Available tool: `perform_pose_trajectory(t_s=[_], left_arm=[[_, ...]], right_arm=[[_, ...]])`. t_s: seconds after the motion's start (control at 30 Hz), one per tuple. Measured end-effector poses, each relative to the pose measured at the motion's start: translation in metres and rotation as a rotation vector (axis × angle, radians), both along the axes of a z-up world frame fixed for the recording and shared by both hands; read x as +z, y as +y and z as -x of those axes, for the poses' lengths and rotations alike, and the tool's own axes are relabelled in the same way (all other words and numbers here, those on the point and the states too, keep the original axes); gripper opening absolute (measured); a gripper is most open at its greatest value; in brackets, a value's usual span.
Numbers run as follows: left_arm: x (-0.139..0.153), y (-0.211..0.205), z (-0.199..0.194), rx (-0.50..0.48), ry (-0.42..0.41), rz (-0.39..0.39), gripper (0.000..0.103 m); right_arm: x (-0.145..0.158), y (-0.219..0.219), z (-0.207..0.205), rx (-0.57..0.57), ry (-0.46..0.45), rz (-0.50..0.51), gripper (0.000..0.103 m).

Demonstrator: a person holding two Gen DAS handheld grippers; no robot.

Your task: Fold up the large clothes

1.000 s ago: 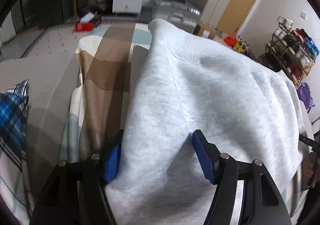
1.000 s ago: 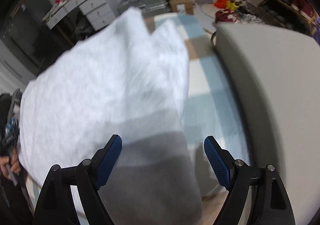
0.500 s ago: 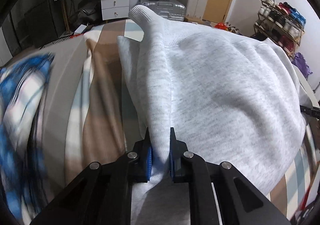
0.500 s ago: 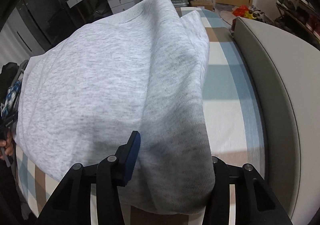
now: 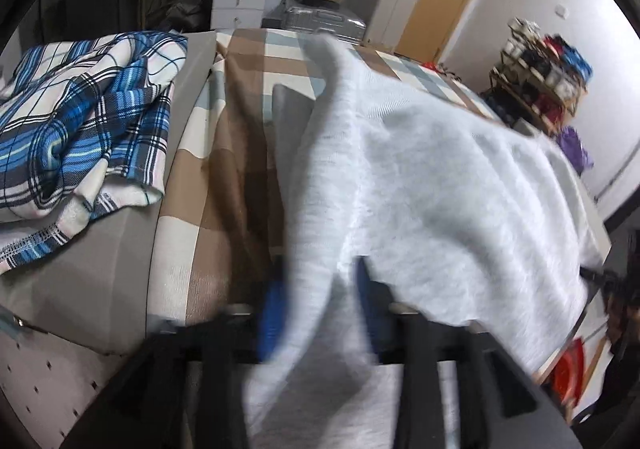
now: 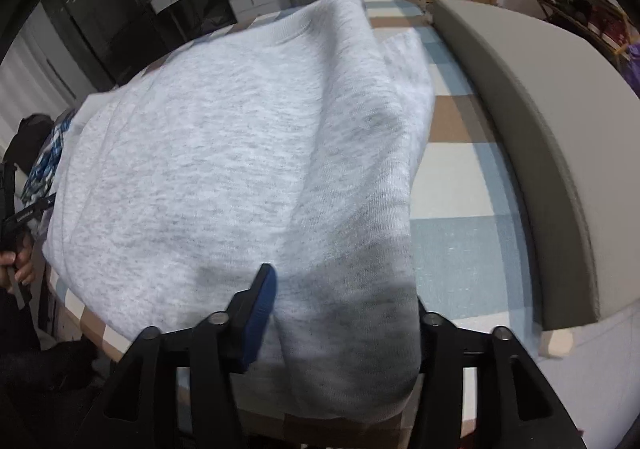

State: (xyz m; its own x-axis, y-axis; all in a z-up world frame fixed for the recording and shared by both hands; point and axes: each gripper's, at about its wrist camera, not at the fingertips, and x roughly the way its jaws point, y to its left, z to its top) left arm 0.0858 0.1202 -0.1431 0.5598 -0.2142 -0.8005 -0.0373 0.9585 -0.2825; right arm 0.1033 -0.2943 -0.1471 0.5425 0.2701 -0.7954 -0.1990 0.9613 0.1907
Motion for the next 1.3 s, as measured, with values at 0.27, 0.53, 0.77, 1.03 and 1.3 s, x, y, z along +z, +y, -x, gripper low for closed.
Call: perform_pose_trajectory(t_s=[0.27, 0.53, 0.77, 1.03, 1.3], left_arm=[[0.003, -0.016, -0.035, 0.019, -0.016, -0.002, 0.053], [-0.004, -0.009, -0.022, 0.044, -0.009, -0.014, 0.053], [-0.008, 0.001, -0.024, 0.084, -0.005, -0.043, 0.053], [0.032, -0.036, 0.007, -0.007, -0.184, -0.168, 0.053], [0.013, -0.093, 0.003, -0.167, -0.197, -0.235, 0.054]], right_arm=[[0.028, -0.004, -0.050, -0.099, -0.148, -0.132, 0.077], [0.063, 0.012, -0.044, -0.089, -0.370, -0.241, 0.005], [0.042, -0.006, -0.058, -0.252, -0.256, -0.095, 0.013], [0.074, 0.019, -0.011, -0.250, -0.377, -0.011, 0.066], [0.065, 0.121, -0.009, 0.042, -0.451, 0.082, 0.093]])
